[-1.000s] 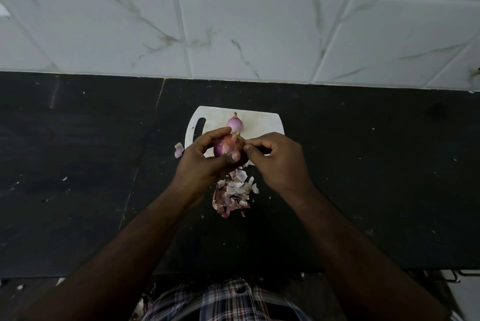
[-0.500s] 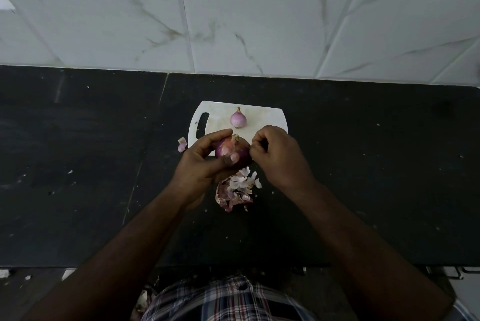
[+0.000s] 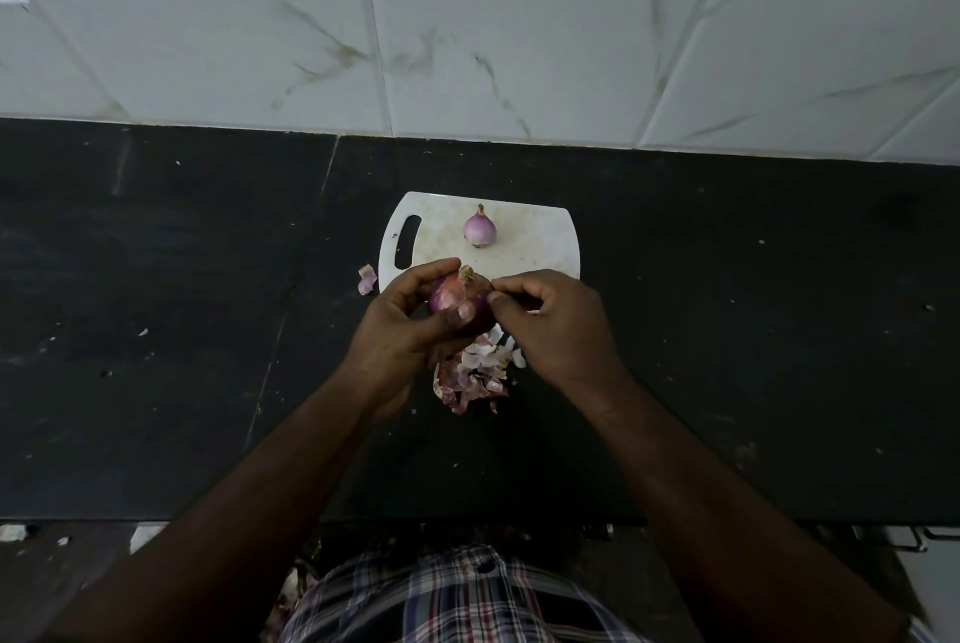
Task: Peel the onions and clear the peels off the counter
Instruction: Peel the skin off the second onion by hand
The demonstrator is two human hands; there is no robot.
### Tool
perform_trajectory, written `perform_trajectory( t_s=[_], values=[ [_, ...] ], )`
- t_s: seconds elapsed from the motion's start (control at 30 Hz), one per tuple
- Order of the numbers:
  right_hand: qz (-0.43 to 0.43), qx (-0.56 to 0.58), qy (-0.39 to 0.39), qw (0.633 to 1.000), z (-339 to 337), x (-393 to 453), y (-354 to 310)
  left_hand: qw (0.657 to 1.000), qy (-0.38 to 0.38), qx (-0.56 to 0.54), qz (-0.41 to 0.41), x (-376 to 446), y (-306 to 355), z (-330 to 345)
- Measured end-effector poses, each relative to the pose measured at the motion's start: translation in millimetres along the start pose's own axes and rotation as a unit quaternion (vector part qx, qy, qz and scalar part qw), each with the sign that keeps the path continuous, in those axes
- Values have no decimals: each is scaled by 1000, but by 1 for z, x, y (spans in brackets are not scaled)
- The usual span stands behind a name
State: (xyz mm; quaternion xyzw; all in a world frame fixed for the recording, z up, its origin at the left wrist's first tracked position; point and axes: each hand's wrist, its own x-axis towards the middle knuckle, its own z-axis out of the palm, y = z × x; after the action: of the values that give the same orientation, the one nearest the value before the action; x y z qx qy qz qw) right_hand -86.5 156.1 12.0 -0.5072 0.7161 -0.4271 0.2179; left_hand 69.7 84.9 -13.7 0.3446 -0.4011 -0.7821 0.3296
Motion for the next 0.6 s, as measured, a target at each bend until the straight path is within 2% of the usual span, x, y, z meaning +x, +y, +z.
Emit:
perform_trajectory(
  t_s=[0.1,0.23,0.4,0.6],
  values=[
    [-56,-54,36,996,6,-2,1,1000,11,6,11,0,0,1],
    [-76,-71,61,993,9,-2,3,1000,14,9,14,-2,2,4],
    [29,46,32,998,5,4,4,1000,12,0,5,-1,7,5],
    [-68,-45,61,995,11,-2,0,999,21,33,24,-1,9,6]
  ],
)
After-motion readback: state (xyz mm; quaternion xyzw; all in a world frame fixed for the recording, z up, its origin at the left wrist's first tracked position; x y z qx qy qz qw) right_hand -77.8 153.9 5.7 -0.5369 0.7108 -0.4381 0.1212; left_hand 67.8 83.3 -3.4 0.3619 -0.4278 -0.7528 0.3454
